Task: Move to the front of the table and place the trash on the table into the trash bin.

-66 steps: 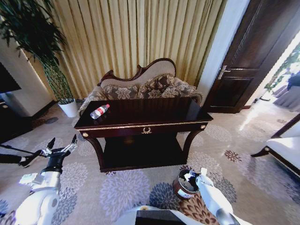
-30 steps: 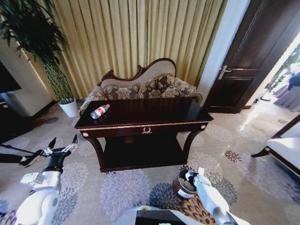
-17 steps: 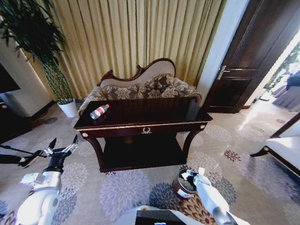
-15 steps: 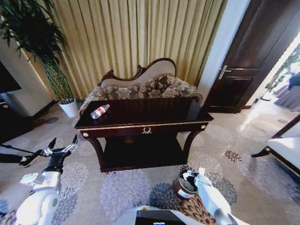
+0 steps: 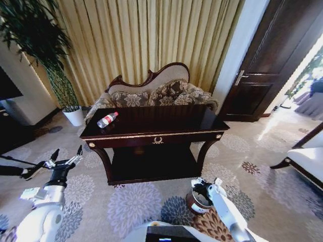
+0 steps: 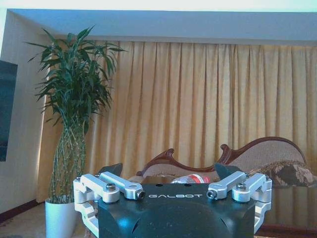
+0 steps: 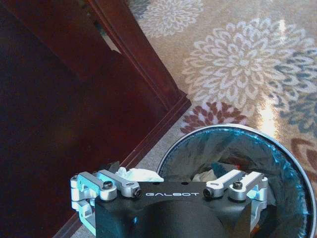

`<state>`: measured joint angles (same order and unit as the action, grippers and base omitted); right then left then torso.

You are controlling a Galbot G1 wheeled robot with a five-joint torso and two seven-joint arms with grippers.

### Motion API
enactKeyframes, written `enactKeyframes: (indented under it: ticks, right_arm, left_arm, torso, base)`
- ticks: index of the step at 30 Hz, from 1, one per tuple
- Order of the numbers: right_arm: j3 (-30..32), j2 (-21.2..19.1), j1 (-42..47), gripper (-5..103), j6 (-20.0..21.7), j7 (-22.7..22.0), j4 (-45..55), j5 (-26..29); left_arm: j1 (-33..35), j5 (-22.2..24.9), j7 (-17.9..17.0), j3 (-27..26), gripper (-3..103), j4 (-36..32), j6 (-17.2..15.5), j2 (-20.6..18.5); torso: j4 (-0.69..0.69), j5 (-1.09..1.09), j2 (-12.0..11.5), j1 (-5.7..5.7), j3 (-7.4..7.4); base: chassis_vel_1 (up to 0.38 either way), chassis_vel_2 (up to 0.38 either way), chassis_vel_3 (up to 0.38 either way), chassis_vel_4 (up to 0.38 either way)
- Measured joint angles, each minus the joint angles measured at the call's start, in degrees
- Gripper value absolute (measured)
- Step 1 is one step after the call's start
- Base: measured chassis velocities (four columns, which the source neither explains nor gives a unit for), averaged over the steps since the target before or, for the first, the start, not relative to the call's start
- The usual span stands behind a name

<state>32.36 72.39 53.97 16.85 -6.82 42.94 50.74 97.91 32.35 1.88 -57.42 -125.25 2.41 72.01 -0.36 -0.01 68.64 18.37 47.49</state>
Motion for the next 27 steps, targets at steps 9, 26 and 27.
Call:
enactKeyframes:
  ticks: [9,26,27]
  right_arm:
    - [1.08,-0.54,-0.81,100,-0.42,0.01,-4.45,-0.13]
    - [0.83,-2.56,-4.08,100,-1.06,0.02,-11.86,2.87]
    - [0.83,-2.56,-4.08,100,-1.06,0.02,-11.86,2.87]
  left_arm:
    - [-0.2,-0.04,0.02,0.51,100,0.32,0.15,0.06]
    - [0.39,-0.04,0.54,0.28,100,0.27,1.48,-0.1]
    - [0.39,-0.04,0.54,0.28,100,0.27,1.48,-0.1]
  torso:
    - [-0.02,0.02,0.0,0.0,0.0]
    - [0.0,0.01,0.0,0.0,0.0]
    - [0.0,0.01,0.0,0.0,0.0]
  base:
    - [0.0,0.0,0.0,0.0]
    - [0.0,0.0,0.0,0.0]
    - [0.0,0.0,0.0,0.0]
